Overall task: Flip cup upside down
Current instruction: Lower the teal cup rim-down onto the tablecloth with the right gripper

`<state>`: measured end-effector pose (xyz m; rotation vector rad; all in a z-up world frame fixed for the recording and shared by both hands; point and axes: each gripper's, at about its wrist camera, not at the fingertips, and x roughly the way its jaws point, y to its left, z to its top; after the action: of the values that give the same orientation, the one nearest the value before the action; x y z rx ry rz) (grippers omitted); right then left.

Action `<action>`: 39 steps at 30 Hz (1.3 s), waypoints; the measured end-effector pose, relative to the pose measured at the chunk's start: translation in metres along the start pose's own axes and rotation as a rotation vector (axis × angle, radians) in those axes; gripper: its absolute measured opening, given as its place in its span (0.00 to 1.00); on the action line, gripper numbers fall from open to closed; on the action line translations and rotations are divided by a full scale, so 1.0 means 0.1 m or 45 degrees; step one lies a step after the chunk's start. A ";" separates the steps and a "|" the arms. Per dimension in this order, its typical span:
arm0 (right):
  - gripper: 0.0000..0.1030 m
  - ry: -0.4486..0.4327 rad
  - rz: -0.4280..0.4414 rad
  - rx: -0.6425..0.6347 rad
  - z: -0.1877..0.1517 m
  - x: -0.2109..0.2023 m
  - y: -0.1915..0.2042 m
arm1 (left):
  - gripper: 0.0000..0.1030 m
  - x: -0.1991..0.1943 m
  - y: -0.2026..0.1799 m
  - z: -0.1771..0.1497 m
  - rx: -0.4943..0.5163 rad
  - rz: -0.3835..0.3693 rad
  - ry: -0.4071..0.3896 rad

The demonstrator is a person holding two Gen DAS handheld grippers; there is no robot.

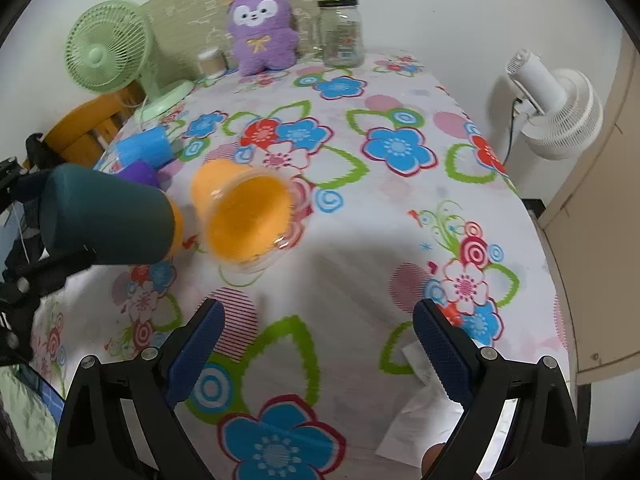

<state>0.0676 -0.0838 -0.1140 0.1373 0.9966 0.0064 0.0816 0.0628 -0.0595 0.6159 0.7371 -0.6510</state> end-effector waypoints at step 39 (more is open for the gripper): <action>0.96 -0.003 -0.071 -0.147 -0.05 0.01 0.40 | 0.89 -0.02 0.12 -0.44 -0.466 0.032 -0.075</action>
<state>0.0662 -0.0432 -0.1129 0.0040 0.9949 0.0124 0.0711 0.1018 -0.0805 0.2688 0.7689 -0.4921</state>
